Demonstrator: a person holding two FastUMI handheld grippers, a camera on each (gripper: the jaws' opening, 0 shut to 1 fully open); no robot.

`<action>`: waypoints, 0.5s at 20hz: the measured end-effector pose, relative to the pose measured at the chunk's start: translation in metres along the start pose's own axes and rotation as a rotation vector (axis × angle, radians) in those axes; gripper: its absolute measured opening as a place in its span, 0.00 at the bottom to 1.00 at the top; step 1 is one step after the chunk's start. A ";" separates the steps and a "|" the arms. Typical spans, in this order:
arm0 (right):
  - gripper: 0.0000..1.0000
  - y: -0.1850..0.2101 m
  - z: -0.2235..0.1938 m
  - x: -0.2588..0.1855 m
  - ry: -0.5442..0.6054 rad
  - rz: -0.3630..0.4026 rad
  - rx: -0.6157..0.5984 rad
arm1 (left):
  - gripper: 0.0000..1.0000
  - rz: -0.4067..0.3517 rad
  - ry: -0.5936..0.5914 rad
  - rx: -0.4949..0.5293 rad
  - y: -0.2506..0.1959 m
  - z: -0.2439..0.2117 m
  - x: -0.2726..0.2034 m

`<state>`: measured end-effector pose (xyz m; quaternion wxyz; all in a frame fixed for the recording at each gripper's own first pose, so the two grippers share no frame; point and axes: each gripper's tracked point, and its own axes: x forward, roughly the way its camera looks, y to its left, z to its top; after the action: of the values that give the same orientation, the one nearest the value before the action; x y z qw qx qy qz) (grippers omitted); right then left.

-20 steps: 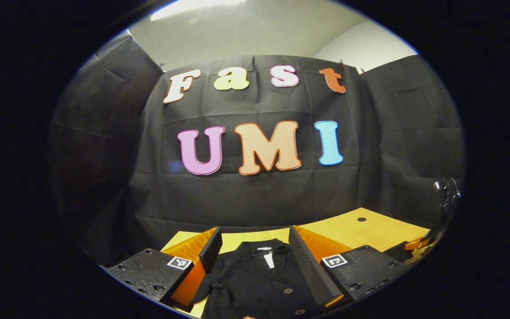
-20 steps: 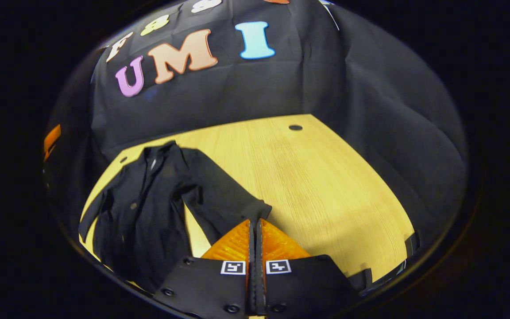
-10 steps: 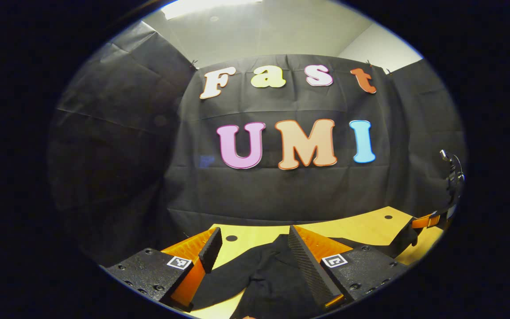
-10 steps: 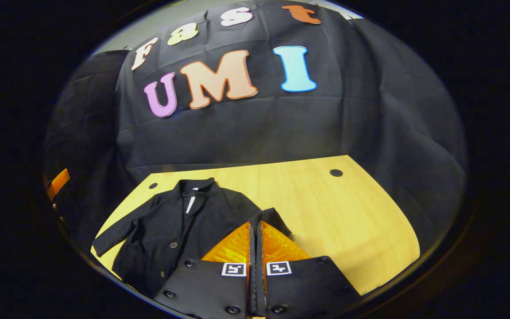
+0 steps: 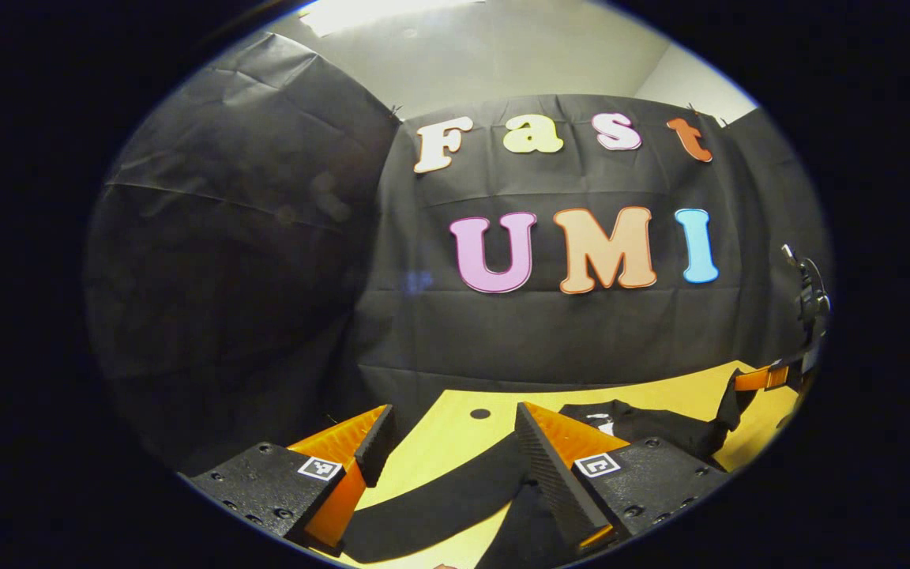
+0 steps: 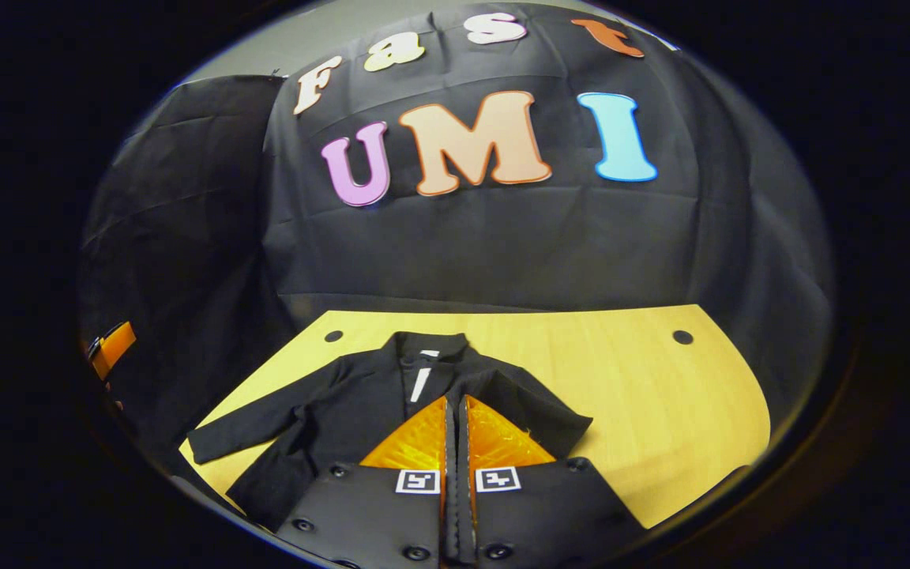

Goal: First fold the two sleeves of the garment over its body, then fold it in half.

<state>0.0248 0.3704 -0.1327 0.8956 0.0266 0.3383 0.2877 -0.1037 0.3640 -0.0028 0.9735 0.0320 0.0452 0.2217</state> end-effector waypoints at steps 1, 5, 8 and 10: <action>0.02 0.012 0.001 0.005 0.004 0.016 -0.014 | 0.94 0.014 0.006 -0.003 0.008 -0.003 -0.002; 0.02 0.060 -0.002 0.029 0.025 0.074 -0.066 | 0.91 0.070 0.010 -0.004 0.043 -0.009 -0.012; 0.02 0.089 -0.008 0.046 0.053 0.101 -0.087 | 0.94 0.097 0.014 0.004 0.067 -0.015 -0.017; 0.02 0.104 -0.014 0.057 0.076 0.110 -0.105 | 0.91 0.112 0.020 0.009 0.080 -0.020 -0.019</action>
<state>-0.0012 0.4854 -0.1518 0.8651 -0.0125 0.3544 0.3547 -0.1569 0.4284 -0.0149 0.9590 0.0364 0.0541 0.2758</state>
